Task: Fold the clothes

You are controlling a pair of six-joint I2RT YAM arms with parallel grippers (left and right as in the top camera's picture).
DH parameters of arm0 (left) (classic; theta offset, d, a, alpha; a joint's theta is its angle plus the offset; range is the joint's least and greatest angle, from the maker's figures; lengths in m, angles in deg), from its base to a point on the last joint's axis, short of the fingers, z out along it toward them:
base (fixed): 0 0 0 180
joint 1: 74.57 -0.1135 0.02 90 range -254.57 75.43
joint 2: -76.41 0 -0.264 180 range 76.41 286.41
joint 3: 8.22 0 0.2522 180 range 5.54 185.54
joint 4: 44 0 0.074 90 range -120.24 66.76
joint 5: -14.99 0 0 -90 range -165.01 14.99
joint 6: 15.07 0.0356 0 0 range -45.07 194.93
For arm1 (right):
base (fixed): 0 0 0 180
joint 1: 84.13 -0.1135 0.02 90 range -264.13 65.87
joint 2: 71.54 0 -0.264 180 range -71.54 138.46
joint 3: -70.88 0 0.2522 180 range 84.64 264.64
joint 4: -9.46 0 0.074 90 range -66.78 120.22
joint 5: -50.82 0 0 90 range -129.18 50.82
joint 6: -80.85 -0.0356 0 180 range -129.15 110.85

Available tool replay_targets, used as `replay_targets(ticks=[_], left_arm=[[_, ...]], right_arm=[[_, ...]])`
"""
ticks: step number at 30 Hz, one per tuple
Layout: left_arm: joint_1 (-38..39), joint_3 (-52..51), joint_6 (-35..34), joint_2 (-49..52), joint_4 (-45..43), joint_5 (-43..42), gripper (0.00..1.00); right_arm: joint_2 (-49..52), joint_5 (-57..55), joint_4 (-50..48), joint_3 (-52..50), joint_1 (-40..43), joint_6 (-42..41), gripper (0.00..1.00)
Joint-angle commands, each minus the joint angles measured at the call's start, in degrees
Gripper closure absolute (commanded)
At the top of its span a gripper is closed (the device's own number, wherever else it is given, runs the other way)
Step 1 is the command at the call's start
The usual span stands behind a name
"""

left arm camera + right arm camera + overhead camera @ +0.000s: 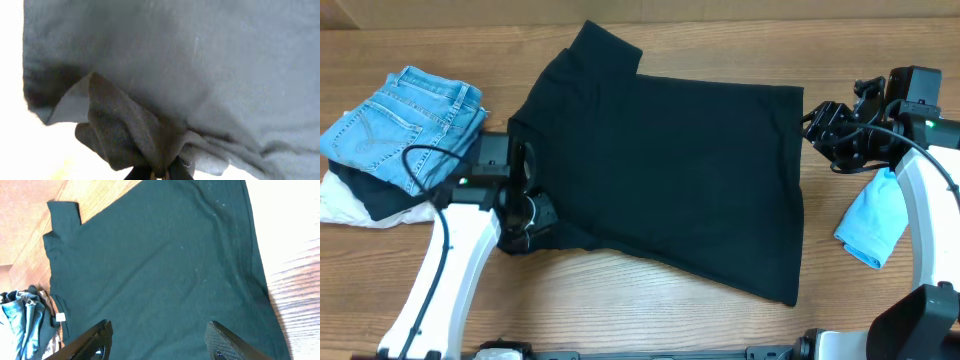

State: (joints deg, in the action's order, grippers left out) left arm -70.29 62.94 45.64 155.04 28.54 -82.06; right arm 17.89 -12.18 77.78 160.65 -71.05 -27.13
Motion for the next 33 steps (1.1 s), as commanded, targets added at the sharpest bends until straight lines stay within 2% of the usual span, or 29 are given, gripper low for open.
replay_targets(ticks=[1,2,3,4,5,6,13,18,21,29,33], left_arm=[[-0.1,0.9,2.3,4.2,-4.3,1.8,0.95],[-0.1,0.9,2.3,5.4,-6.2,2.2,0.92],[-0.1,0.9,2.3,6.5,-8.1,2.6,0.71],[-0.1,0.9,2.7,7.2,-9.2,2.6,0.56],[-0.1,0.9,3.3,7.7,-9.8,2.4,0.47],[-0.1,0.9,4.2,8.1,-9.6,1.6,0.44],[1.1,0.9,11.6,8.0,-1.5,-0.5,0.49],[7.5,0.7,18.6,8.4,-9.0,0.8,0.55],[10.9,-0.2,19.3,8.6,-12.1,5.7,0.58],[12.4,-0.6,21.6,17.3,-11.5,7.7,0.66],[12.4,-0.6,23.6,17.9,-12.1,7.2,0.7]], right_arm=[[-0.7,0.1,-0.2,0.9,0.2,0.5,0.36],[-0.7,0.0,-0.1,0.9,0.2,0.5,0.36],[-0.7,0.1,-0.1,0.9,0.2,0.5,0.36],[-0.7,0.1,0.0,0.9,0.2,0.5,0.36],[-0.7,0.0,0.0,0.9,0.2,0.5,0.36],[-0.7,0.0,0.2,0.9,0.2,0.5,0.36],[-0.7,0.0,0.8,0.9,0.2,1.7,0.35],[-0.7,0.0,0.7,0.9,0.2,1.7,0.35],[-0.7,0.1,0.9,0.9,0.2,1.7,0.35],[-0.7,0.1,1.1,0.9,0.2,1.7,0.35],[-0.7,0.0,1.3,0.9,0.2,1.7,0.35]])
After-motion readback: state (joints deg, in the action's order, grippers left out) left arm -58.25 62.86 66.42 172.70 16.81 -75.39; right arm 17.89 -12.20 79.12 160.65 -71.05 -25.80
